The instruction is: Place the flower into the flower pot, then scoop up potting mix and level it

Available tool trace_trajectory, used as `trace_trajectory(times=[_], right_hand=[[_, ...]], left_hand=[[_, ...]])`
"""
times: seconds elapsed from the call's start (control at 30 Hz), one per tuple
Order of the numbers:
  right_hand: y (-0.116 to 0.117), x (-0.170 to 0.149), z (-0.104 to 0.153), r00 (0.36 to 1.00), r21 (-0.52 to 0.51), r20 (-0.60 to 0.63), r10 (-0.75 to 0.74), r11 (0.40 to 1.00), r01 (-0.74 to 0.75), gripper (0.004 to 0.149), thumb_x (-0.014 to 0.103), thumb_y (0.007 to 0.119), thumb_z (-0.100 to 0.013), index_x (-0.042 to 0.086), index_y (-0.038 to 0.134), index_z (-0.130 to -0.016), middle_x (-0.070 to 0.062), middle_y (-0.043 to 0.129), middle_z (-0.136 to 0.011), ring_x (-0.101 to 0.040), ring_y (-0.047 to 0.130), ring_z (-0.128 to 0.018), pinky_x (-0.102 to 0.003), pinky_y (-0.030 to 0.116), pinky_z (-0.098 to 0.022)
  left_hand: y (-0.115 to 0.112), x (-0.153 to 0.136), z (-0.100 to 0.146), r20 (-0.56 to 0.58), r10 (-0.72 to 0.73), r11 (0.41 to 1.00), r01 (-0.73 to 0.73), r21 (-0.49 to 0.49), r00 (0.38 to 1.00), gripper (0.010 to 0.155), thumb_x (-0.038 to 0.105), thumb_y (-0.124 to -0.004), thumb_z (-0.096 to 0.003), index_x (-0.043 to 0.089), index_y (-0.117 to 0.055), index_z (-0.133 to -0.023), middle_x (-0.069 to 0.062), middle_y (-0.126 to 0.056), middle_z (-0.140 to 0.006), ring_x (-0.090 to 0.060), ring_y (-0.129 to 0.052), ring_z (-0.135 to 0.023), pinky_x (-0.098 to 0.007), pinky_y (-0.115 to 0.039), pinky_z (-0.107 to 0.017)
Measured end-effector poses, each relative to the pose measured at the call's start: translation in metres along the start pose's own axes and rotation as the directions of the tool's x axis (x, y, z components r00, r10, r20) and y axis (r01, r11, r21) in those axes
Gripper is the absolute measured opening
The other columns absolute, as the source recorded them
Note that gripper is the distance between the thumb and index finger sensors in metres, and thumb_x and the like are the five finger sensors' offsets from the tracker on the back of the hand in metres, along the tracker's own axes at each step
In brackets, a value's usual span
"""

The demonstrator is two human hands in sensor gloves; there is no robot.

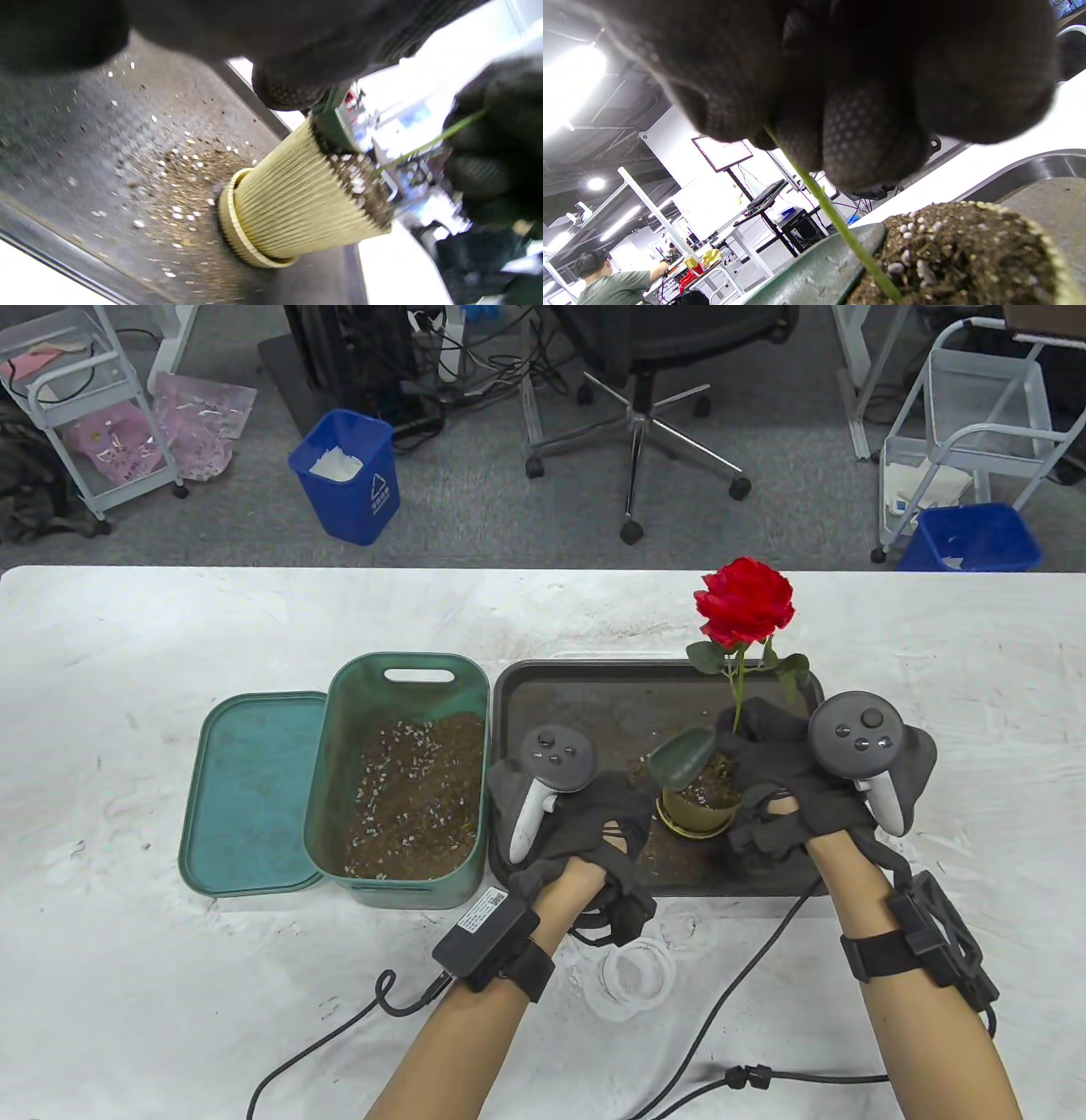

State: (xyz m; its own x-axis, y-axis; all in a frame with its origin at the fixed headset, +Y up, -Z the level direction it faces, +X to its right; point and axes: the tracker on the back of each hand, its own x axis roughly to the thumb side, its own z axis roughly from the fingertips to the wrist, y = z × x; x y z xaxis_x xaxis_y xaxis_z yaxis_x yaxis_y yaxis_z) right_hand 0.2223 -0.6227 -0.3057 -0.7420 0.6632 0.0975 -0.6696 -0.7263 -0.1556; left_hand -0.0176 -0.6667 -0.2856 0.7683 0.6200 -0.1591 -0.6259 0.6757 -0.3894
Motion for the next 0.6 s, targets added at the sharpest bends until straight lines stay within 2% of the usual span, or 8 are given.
trace_trajectory(times=[0.07,0.17,0.23,0.3,0.37,0.43,0.5,0.6], right_hand=[[0.000,-0.001,0.000,1.000,-0.006,0.002,-0.003,1.000,0.003,0.036,0.028,0.092,-0.031,0.016,0.093,-0.064,-0.015,0.106,-0.056,-0.034,0.108,-0.031,-0.048,0.095,-0.019],[-0.001,-0.003,0.001,1.000,-0.013,-0.001,-0.016,1.000,0.016,0.036,0.028,0.092,-0.031,0.016,0.093,-0.064,-0.015,0.106,-0.055,-0.034,0.108,-0.031,-0.048,0.095,-0.019],[-0.002,-0.005,0.002,1.000,-0.008,0.000,-0.027,1.000,0.027,0.036,0.028,0.092,-0.031,0.016,0.093,-0.065,-0.015,0.106,-0.056,-0.034,0.108,-0.031,-0.048,0.095,-0.020],[-0.003,-0.005,0.003,1.000,-0.007,0.004,-0.022,1.000,0.022,0.036,0.028,0.092,-0.031,0.016,0.093,-0.064,-0.015,0.106,-0.056,-0.034,0.108,-0.031,-0.048,0.095,-0.020],[-0.004,-0.006,0.005,1.000,-0.006,0.006,-0.023,1.000,0.023,0.036,0.028,0.092,-0.031,0.016,0.093,-0.065,-0.015,0.106,-0.056,-0.034,0.108,-0.032,-0.048,0.095,-0.020],[-0.004,-0.007,0.007,1.000,-0.006,0.005,-0.028,1.000,0.028,0.036,0.028,0.092,-0.031,0.016,0.093,-0.065,-0.015,0.106,-0.056,-0.034,0.108,-0.032,-0.048,0.095,-0.020],[-0.005,-0.008,0.008,1.000,-0.005,0.007,-0.027,1.000,0.027,0.036,0.028,0.092,-0.031,0.017,0.092,-0.065,-0.015,0.105,-0.057,-0.034,0.108,-0.032,-0.049,0.094,-0.021],[-0.006,-0.012,0.010,0.999,-0.016,0.002,-0.040,0.999,0.040,0.036,0.028,0.092,-0.031,0.017,0.092,-0.065,-0.015,0.105,-0.057,-0.034,0.108,-0.032,-0.049,0.094,-0.021]], left_hand=[[0.000,0.014,0.003,0.013,-0.139,0.990,0.139,0.033,0.990,0.053,0.056,-0.068,-0.0448,0.016,-0.090,-0.071,0.017,-0.095,-0.019,0.000,-0.096,0.016,-0.027,-0.095,0.001],[-0.005,0.022,0.007,0.050,-0.223,0.973,0.219,0.075,0.974,0.052,0.056,-0.066,-0.0443,0.015,-0.088,-0.069,0.018,-0.095,-0.021,0.000,-0.097,0.015,-0.026,-0.095,-0.001],[-0.001,0.023,0.012,0.105,-0.184,0.976,0.170,0.134,0.977,0.051,0.055,-0.067,-0.0442,0.014,-0.088,-0.067,0.018,-0.095,-0.021,0.001,-0.097,0.015,-0.026,-0.095,-0.001],[0.007,0.025,0.009,0.141,-0.137,0.984,0.118,0.136,0.981,0.051,0.056,-0.066,-0.0448,0.016,-0.088,-0.067,0.019,-0.095,-0.021,0.002,-0.097,0.014,-0.025,-0.096,-0.001],[0.010,0.028,0.003,0.139,-0.068,0.994,0.056,0.088,0.988,0.051,0.056,-0.066,-0.0447,0.016,-0.089,-0.066,0.019,-0.095,-0.020,0.002,-0.096,0.014,-0.025,-0.096,-0.001],[0.007,0.031,-0.007,0.106,-0.056,0.998,0.058,-0.017,0.993,0.051,0.056,-0.067,-0.0444,0.016,-0.089,-0.065,0.019,-0.095,-0.019,0.002,-0.097,0.014,-0.025,-0.096,-0.001],[0.005,0.032,-0.013,0.076,-0.105,0.993,0.108,-0.042,0.992,0.050,0.055,-0.068,-0.0439,0.015,-0.091,-0.064,0.018,-0.096,-0.018,0.001,-0.096,0.016,-0.026,-0.095,0.000],[0.001,0.032,-0.019,0.038,-0.163,0.974,0.167,-0.150,0.986,0.051,0.055,-0.065,-0.0443,0.016,-0.088,-0.067,0.017,-0.095,-0.022,-0.001,-0.097,0.013,-0.028,-0.095,-0.002]])
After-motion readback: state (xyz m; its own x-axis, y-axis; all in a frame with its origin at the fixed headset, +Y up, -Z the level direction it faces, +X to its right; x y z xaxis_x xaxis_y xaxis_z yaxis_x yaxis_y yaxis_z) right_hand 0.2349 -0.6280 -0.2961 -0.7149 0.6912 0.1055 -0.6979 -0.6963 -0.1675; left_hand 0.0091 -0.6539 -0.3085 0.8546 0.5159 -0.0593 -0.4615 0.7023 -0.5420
